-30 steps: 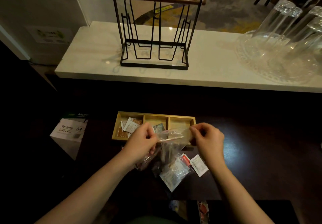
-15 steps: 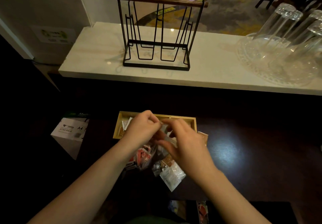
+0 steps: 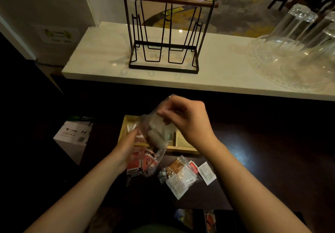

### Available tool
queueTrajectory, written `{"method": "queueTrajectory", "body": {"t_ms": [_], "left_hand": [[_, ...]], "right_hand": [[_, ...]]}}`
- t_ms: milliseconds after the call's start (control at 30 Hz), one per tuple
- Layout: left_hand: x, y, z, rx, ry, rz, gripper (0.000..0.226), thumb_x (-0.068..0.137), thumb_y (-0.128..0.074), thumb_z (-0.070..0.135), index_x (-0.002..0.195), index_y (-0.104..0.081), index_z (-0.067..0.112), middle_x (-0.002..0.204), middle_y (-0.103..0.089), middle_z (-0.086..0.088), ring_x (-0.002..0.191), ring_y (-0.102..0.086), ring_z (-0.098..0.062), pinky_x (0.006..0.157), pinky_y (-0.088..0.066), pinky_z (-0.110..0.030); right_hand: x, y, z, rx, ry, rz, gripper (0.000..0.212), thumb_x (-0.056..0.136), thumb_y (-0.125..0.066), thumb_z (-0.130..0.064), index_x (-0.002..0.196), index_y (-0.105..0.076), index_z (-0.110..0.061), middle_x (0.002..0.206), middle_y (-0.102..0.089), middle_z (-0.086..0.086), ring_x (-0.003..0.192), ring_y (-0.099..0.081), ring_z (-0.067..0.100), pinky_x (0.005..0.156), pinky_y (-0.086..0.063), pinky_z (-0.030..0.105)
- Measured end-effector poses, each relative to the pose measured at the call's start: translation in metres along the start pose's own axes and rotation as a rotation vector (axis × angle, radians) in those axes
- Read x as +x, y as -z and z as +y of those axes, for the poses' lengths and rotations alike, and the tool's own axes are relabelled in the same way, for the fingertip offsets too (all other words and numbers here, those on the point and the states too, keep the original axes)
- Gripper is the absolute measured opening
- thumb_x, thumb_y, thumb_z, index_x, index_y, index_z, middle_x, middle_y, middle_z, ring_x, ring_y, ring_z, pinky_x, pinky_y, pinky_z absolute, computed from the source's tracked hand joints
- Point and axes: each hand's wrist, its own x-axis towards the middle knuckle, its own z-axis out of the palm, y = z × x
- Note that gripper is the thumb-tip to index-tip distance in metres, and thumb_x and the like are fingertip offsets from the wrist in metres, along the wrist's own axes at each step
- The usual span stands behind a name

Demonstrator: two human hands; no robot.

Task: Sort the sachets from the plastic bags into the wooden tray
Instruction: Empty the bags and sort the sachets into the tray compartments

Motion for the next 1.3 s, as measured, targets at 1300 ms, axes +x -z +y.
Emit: {"method": "queueTrajectory", "body": {"t_ms": [1300], "left_hand": [[0.006,0.033,0.044,0.713,-0.78,0.589,0.022,0.084,-0.068,0.025,0.068,-0.065,0.011,0.052,-0.052,0.002,0.05,-0.049,-0.007,0.048,-0.032,-0.018]], "right_hand": [[-0.012,-0.026,0.143,-0.327,-0.426,-0.062,0.007,0.082,-0.071,-0.015,0.085,-0.075,-0.01,0.081,-0.067,0.003,0.065,-0.059,0.008,0.064,-0.049,0.015]]}}
